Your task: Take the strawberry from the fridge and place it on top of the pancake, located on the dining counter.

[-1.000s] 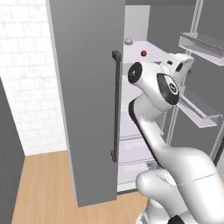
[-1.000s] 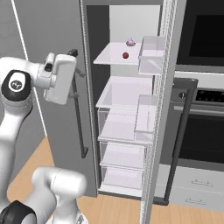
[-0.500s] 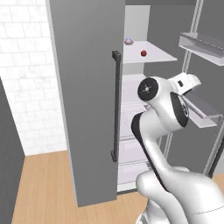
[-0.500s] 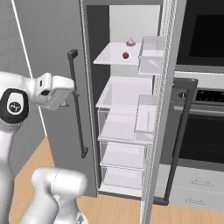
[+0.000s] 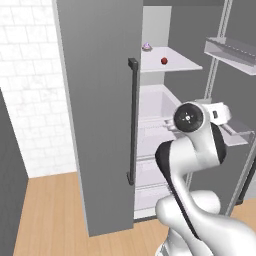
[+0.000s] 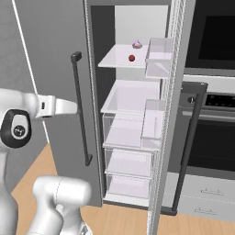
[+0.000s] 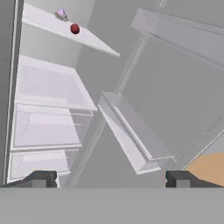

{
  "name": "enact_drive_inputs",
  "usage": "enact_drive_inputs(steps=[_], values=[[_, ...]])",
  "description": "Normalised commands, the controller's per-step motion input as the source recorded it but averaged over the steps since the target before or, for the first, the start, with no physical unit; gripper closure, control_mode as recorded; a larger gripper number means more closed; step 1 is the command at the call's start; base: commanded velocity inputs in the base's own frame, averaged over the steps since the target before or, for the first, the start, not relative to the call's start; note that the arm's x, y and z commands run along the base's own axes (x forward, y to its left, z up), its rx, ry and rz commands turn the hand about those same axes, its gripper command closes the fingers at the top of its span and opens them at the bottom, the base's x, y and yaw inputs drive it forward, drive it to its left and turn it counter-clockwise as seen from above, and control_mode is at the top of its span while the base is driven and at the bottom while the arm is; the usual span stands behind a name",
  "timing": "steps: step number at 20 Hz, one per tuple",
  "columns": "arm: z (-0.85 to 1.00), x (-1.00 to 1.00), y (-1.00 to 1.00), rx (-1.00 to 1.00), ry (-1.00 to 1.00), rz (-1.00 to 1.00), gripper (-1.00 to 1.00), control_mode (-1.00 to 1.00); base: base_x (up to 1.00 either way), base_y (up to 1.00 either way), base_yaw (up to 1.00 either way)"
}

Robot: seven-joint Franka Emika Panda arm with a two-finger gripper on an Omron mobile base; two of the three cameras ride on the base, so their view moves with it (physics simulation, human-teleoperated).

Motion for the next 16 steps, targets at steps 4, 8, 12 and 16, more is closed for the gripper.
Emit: enact_drive_inputs(steps=[4, 8, 12, 16], values=[[0.0, 0.0, 0.21, 0.27, -0.04, 0.05, -1.0, -1.0, 0.0, 0.0, 0.0], [0.0, -0.06, 0.12, 0.26, -0.01, 0.12, -1.0, -1.0, 0.0, 0.0, 0.0], [0.0, -0.18, 0.0, 0.18, 0.01, 0.19, -1.0, -1.0, 0.0, 0.0, 0.0], [0.0, -0.05, 0.0, 0.09, 0.04, 0.08, -1.0, -1.0, 0.0, 0.0, 0.0]])
